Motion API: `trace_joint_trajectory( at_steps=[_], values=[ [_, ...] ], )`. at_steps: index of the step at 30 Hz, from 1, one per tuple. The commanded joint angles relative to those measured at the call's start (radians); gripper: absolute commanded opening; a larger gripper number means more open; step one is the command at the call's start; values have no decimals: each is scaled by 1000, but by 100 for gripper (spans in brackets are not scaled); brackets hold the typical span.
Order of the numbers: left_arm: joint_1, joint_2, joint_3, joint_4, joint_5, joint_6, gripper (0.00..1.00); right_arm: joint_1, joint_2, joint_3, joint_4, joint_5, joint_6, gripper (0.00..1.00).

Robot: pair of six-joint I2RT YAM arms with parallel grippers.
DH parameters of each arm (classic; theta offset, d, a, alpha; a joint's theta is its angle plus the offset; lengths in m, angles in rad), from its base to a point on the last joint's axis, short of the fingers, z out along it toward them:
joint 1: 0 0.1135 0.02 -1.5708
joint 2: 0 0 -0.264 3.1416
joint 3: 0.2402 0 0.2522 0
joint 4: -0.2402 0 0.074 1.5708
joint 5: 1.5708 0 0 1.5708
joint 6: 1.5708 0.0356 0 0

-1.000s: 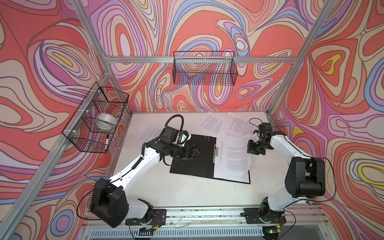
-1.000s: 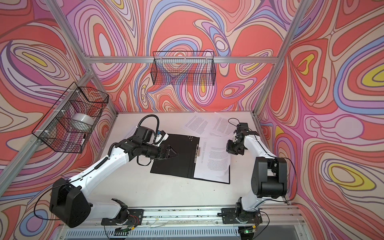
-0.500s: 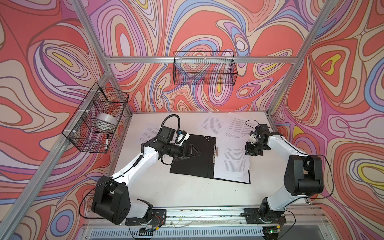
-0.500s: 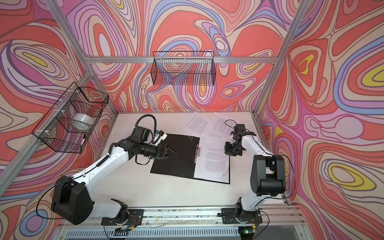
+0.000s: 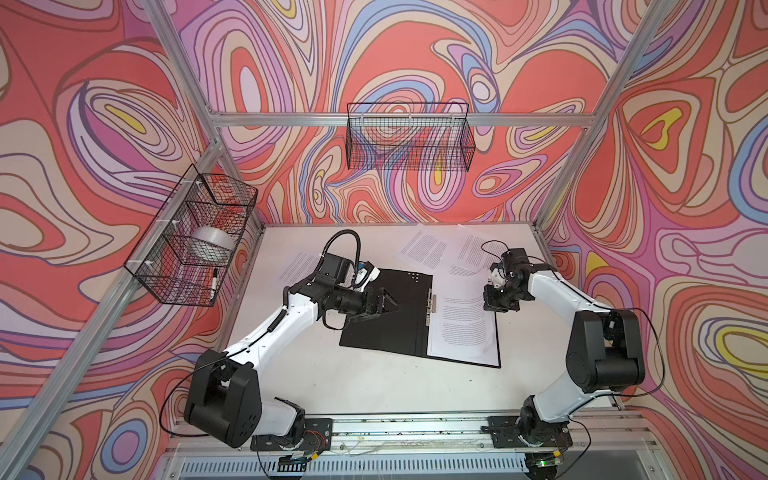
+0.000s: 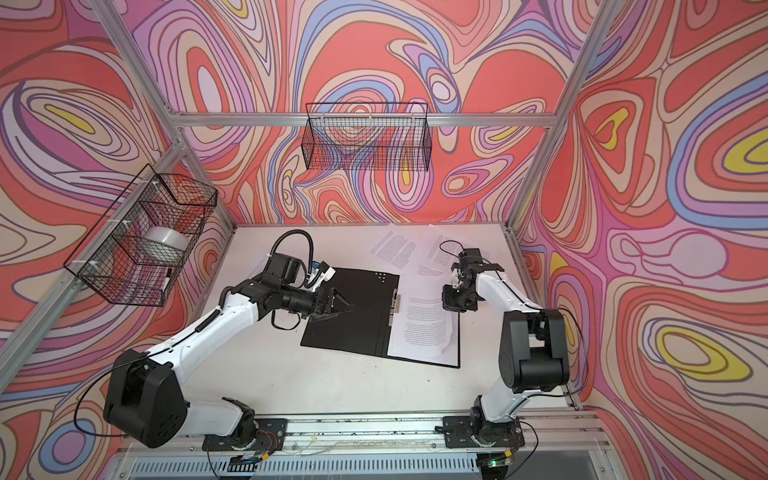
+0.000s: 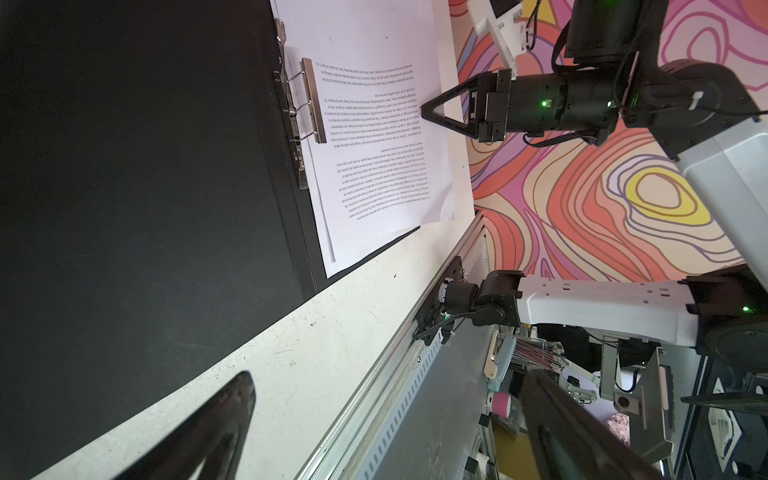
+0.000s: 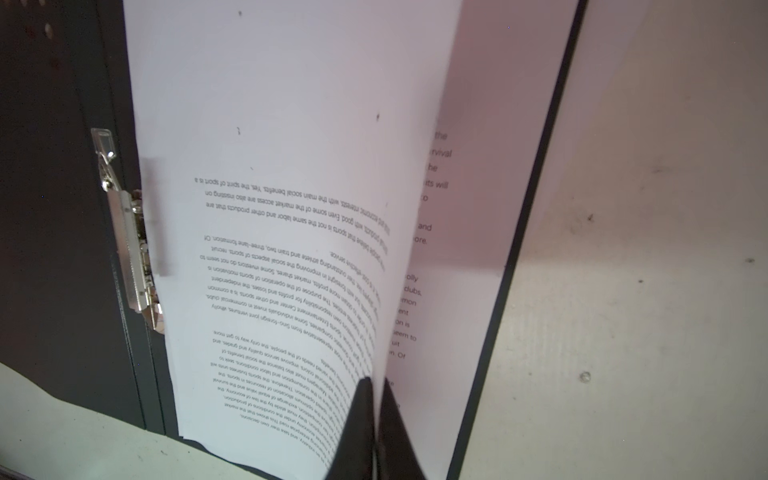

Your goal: Put the files into the folder

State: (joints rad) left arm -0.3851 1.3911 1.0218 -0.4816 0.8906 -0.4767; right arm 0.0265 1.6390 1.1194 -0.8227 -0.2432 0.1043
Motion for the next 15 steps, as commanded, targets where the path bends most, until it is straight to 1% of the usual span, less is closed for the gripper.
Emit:
trace_joint_trajectory(
  at_steps=[1, 15],
  values=[
    [9, 3, -11, 17, 17, -3, 100, 13, 3, -18, 6, 4, -2, 0],
    [18, 3, -20, 27, 19, -15, 100, 23, -3, -44, 7, 1, 41, 0]
  ],
)
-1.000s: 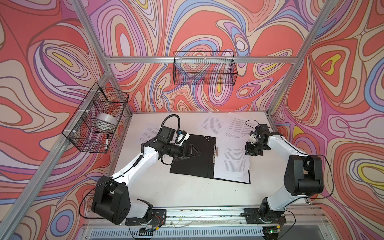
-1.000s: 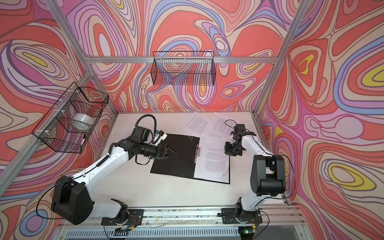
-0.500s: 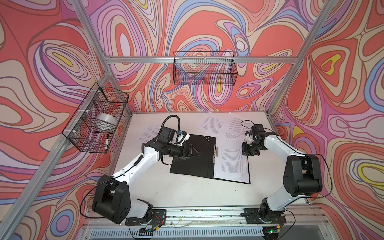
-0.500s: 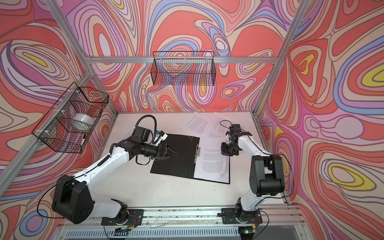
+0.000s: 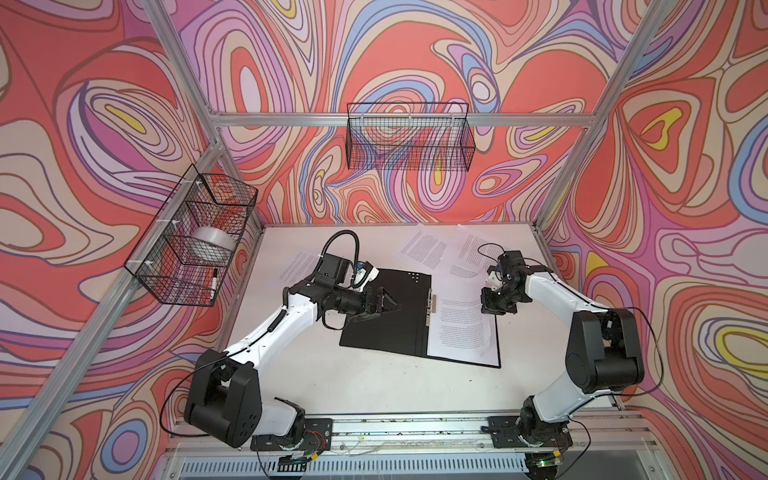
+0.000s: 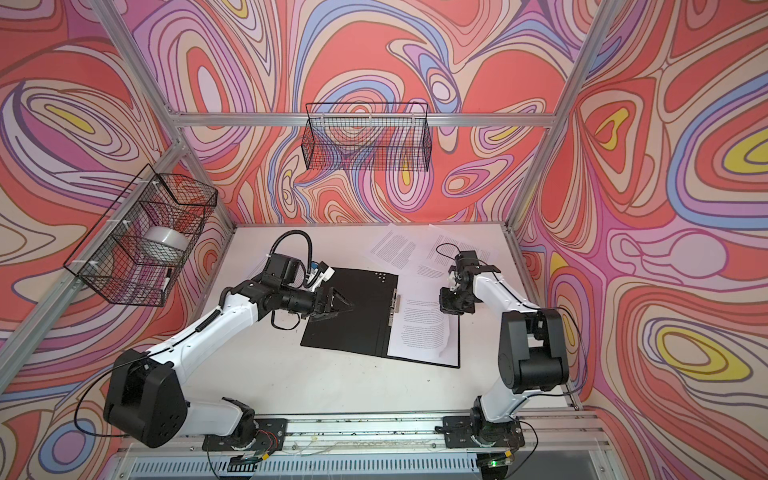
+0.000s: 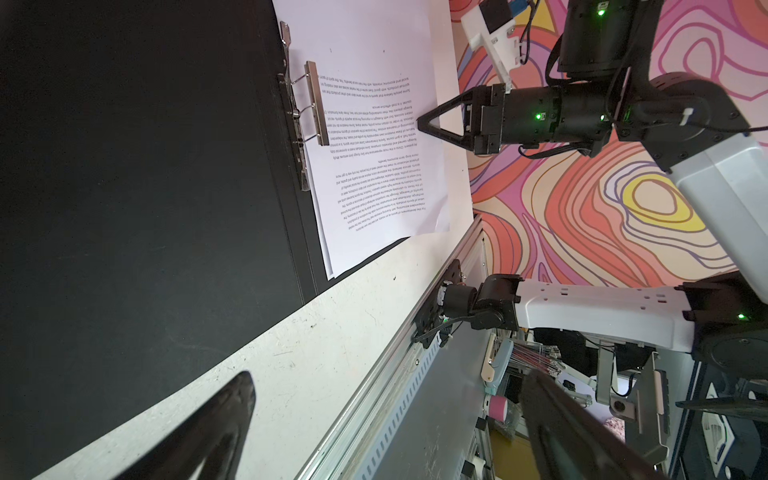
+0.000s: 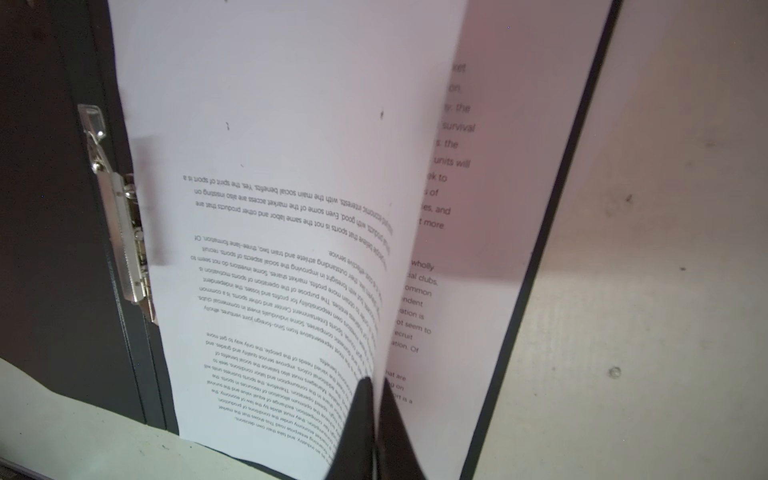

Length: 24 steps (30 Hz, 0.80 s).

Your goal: Put the files into the folder

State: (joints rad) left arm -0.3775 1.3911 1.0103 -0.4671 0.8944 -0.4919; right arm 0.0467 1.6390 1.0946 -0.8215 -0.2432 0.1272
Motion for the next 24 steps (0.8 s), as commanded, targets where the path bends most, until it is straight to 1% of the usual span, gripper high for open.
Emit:
trace_joint_trajectory(
  at_steps=[1, 23, 24],
  values=[
    [10, 3, -9, 12, 17, -1, 100, 4, -5, -23, 7, 2, 20, 0],
    [21, 9, -19, 29, 31, -18, 100, 4, 12, -30, 16, 1, 31, 0],
    [21, 9, -19, 28, 31, -18, 100, 3, 12, -30, 16, 3, 31, 2]
  ],
)
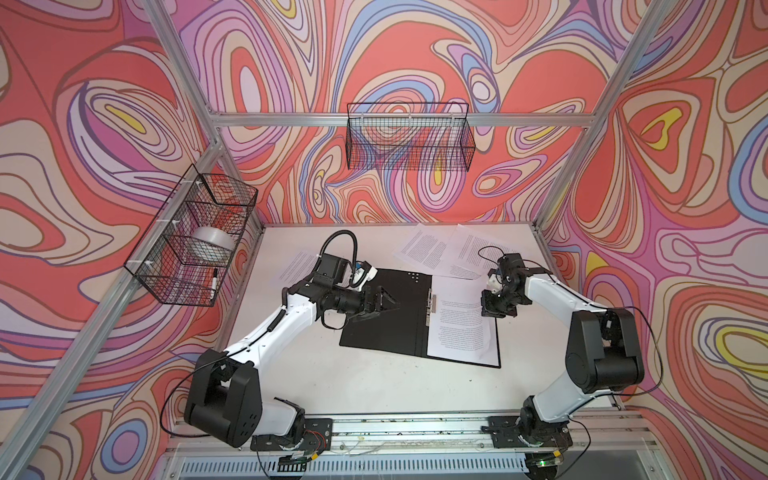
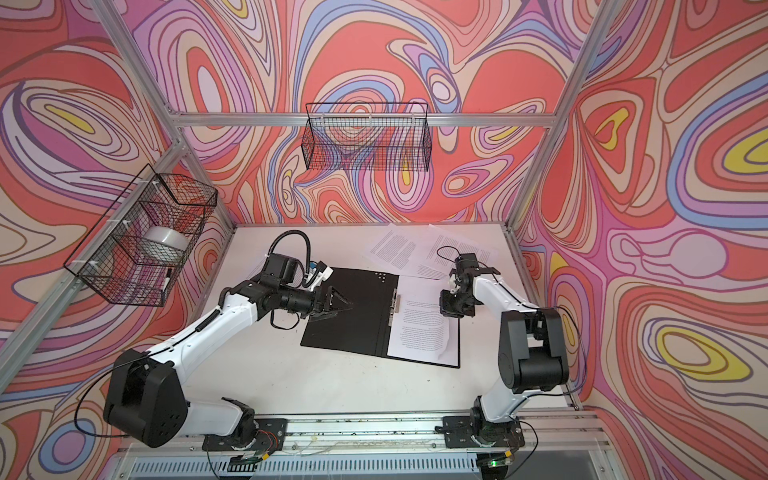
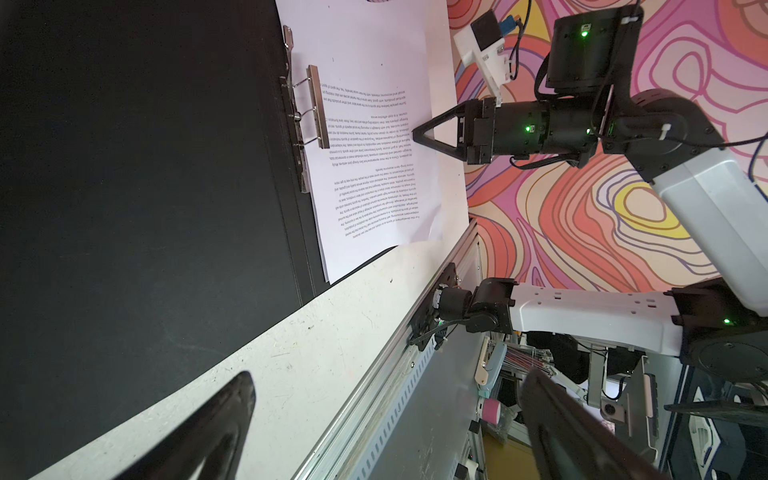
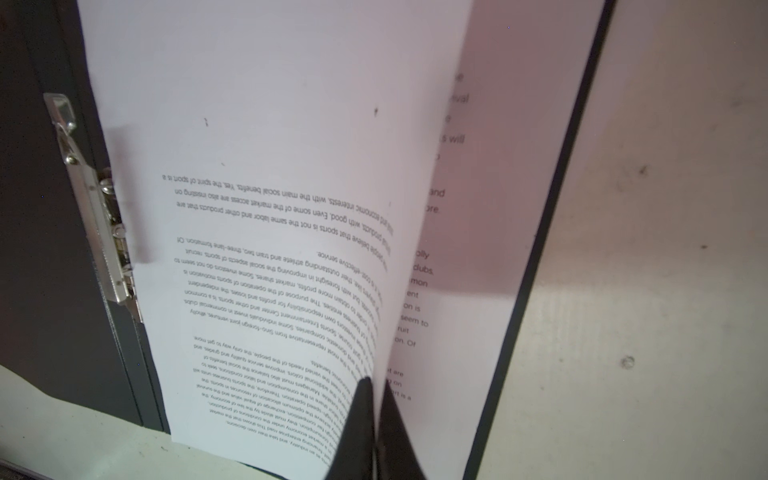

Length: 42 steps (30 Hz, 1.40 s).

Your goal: Put the files into the folder

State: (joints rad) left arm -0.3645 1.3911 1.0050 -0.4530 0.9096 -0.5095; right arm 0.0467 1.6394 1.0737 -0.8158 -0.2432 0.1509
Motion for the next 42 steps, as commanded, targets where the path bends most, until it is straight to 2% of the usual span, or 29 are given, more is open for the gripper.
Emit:
trace_joint_trajectory(
  at_steps=[1, 10, 18, 27, 32, 37, 42],
  values=[
    [9, 9, -13, 16, 16, 0, 100, 3, 10, -9, 10, 5, 9, 5],
    [11, 8, -14, 18, 20, -1, 100, 3, 14, -11, 14, 9, 19, 19],
    [12, 7, -16, 17, 21, -3, 100, 5, 8, -18, 20, 26, 33, 39],
    [16, -11, -17, 11, 8, -6, 100, 4, -19, -25, 25, 94, 65, 71],
    [19, -27, -21, 10, -2, -9, 100, 5, -69, -18, 12, 149, 90, 98],
    [21, -39, -23, -7, -41, -7, 100, 5, -185, 41, -36, 205, 117, 98],
    [49, -73, -48, -21, -186, -33, 100, 0, -357, 86, -28, 254, 216, 98]
  ],
)
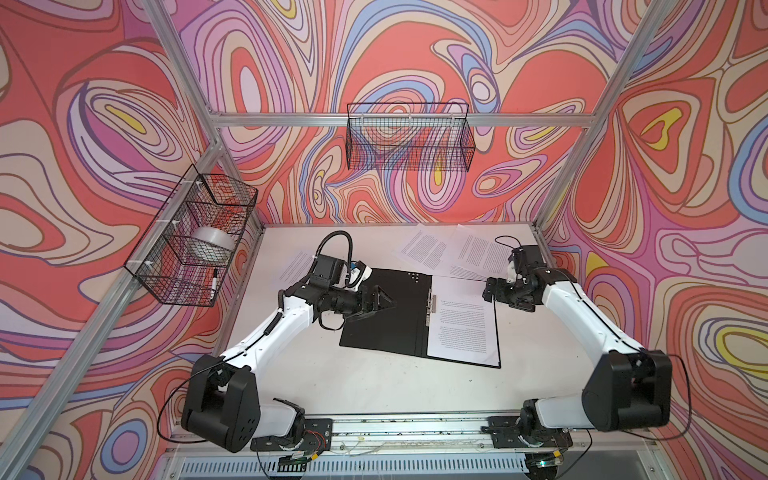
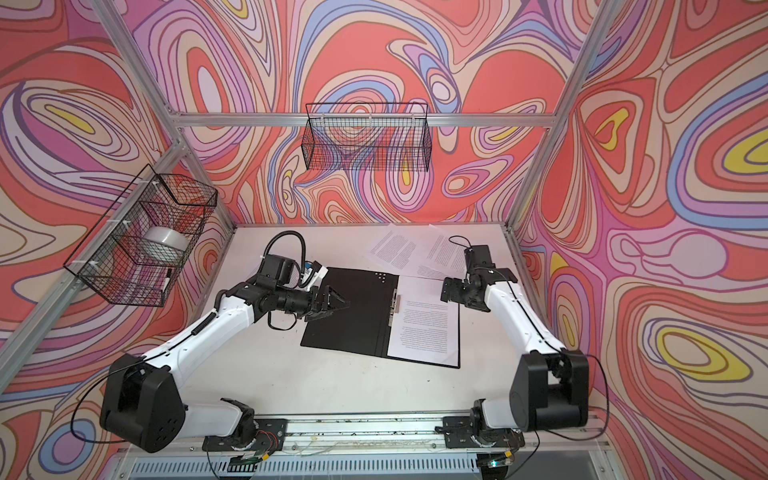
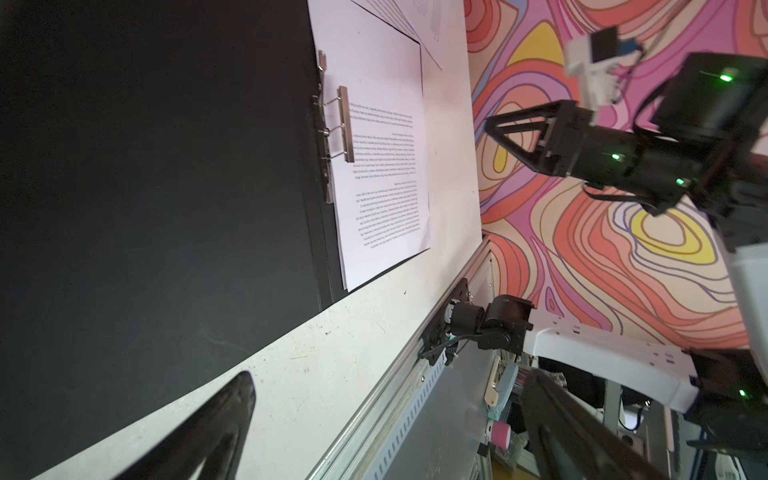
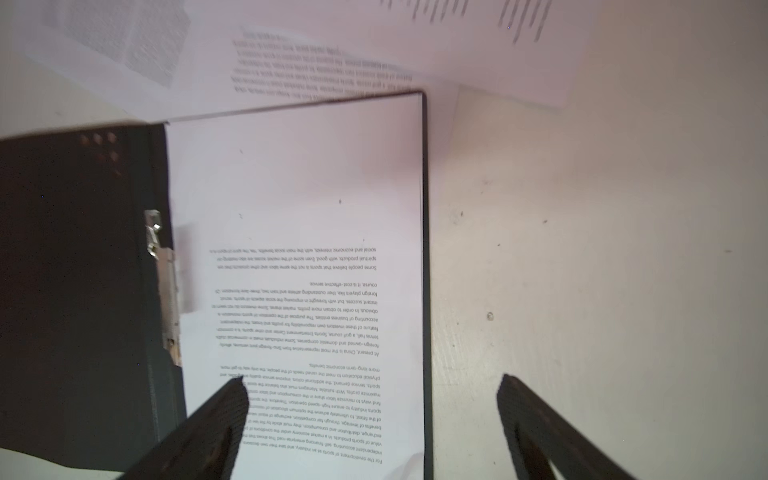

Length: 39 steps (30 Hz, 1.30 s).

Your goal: Put the files into the folder

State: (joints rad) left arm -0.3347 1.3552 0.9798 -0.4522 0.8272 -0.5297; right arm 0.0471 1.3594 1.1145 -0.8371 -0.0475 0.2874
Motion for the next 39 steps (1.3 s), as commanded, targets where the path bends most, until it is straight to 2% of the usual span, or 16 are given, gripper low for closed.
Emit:
trace_joint_trajectory(
  at_steps=[1, 3, 6, 9, 14, 20, 24, 27, 30, 36, 39],
  values=[
    [20, -43, -26, -29, -135, -13, 100, 0, -93, 54, -9, 69, 104, 99],
    [22, -51, -24, -59, -232, -12, 100, 0, -120, 56, 5, 45, 122, 98],
    [64, -47, -12, -111, -351, -46, 100, -1, -145, 58, 20, -58, 119, 96],
    [165, -38, -54, -91, -336, -152, 100, 0, -167, 39, 36, -134, 117, 93],
    [324, 2, -153, 57, -275, -264, 100, 12, -136, -3, 80, -198, 109, 87],
    [434, 130, -177, 181, -289, -346, 98, 169, 50, 53, 144, -142, 83, 78],
    [481, 196, -175, 261, -345, -383, 97, 259, 166, 105, 201, -138, 85, 75],
    [511, 263, -168, 359, -332, -390, 96, 303, 249, 149, 249, -179, 75, 74],
    [531, 336, -140, 387, -336, -400, 96, 333, 328, 211, 237, -209, 63, 72],
    [555, 435, -154, 506, -357, -436, 95, 341, 365, 219, 257, -258, 53, 72],
    [558, 480, -197, 625, -348, -487, 94, 341, 371, 214, 259, -265, 47, 72]
  ],
)
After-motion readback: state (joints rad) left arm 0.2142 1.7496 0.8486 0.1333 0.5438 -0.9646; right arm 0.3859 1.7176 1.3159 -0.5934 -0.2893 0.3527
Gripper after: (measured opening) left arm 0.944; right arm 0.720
